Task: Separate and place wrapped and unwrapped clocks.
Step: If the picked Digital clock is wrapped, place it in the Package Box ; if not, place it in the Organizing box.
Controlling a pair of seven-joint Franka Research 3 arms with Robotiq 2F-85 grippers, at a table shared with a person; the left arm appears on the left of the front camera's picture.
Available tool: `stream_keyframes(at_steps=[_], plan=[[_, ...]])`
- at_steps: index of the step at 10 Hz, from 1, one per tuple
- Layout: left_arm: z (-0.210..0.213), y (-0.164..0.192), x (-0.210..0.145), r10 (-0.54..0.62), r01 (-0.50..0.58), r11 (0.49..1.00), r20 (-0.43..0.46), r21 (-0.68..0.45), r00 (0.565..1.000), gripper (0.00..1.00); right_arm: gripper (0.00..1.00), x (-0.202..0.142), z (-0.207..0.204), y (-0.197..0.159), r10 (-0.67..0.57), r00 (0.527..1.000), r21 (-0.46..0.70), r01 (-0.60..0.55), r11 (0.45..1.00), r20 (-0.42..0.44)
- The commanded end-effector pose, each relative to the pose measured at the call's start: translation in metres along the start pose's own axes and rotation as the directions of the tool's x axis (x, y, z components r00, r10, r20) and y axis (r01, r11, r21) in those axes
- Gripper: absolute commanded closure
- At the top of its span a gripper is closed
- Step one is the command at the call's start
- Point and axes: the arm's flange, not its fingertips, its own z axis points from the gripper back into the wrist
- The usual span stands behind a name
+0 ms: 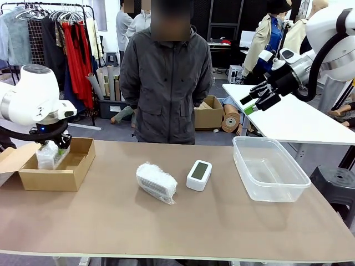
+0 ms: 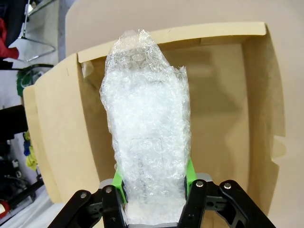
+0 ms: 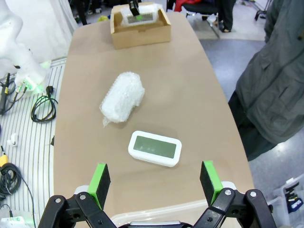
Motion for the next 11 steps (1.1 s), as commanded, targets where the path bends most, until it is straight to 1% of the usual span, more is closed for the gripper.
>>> stream_keyframes(at_steps=[1,5,11], plan=[[-0.003,0.005,0.003,0.027,-0.027,0.998,0.003,0.051,1.0,1.0,0.0,0.002,0.001,0.0,0.004,1.0,-0.005,-0.004,1.0,0.0],[-0.013,0.016,-0.004,0.051,-0.05,0.997,-0.022,0.059,0.998,1.0,0.0,0.002,0.001,0.0,0.004,1.0,-0.005,-0.004,1.0,0.0],[-0.028,0.015,-0.006,0.039,-0.036,0.998,-0.047,0.06,0.998,1.0,0.0,0.002,0.001,0.0,0.004,1.0,-0.005,-0.004,1.0,0.0]])
